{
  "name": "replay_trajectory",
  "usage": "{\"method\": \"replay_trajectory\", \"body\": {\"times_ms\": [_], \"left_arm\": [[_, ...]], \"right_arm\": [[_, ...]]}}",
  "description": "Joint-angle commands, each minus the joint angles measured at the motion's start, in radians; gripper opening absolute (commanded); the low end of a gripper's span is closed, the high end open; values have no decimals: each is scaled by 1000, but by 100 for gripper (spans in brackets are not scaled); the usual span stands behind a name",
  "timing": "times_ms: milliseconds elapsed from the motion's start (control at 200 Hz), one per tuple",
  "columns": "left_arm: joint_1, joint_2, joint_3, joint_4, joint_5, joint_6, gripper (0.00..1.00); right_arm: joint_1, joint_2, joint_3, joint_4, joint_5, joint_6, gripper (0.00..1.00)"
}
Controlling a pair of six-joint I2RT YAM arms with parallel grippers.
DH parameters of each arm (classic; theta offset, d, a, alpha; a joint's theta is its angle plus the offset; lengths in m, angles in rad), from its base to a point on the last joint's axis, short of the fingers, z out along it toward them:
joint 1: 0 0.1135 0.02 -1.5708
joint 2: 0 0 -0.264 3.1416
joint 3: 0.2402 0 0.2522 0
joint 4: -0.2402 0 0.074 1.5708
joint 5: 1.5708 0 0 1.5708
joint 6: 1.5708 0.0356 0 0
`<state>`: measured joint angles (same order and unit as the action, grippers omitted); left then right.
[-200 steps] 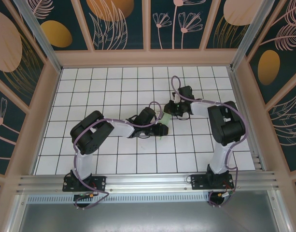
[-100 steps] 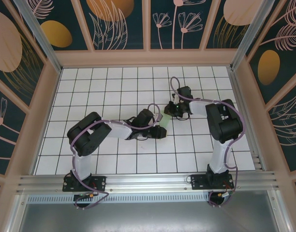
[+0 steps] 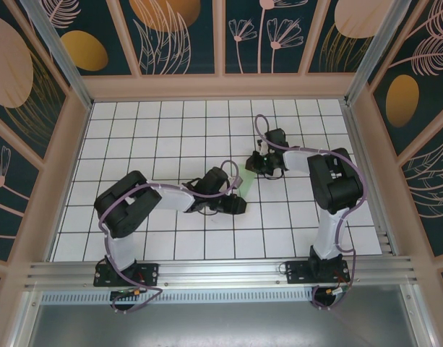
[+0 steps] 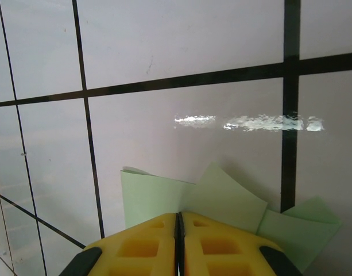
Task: Fold a paper plane with a square sheet of paper (fold left side to right side)
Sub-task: Fold the wing for the fifth time at the center of the table.
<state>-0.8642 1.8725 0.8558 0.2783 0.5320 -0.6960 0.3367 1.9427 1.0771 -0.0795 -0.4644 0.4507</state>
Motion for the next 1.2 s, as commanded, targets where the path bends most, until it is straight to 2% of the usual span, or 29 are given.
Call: {"method": "replay_trajectory", "body": {"times_ms": [0,235,741,901,1196], "left_arm": [[-16,-33,-19,-184,33,-3,32],[45,-87,103,-221,37,22,33],[81,155,349,-225,60,96,33],[80,181,326,-238,42,102,33],[61,142,160,-230,42,94,33]], "right_arm": [[3,60,-5,-55,95,-24,12],[4,53,-9,-54,89,-23,12],[6,51,-17,-50,79,-20,12],[5,46,-20,-52,83,-22,12],[7,40,-13,-62,89,-25,12]]}}
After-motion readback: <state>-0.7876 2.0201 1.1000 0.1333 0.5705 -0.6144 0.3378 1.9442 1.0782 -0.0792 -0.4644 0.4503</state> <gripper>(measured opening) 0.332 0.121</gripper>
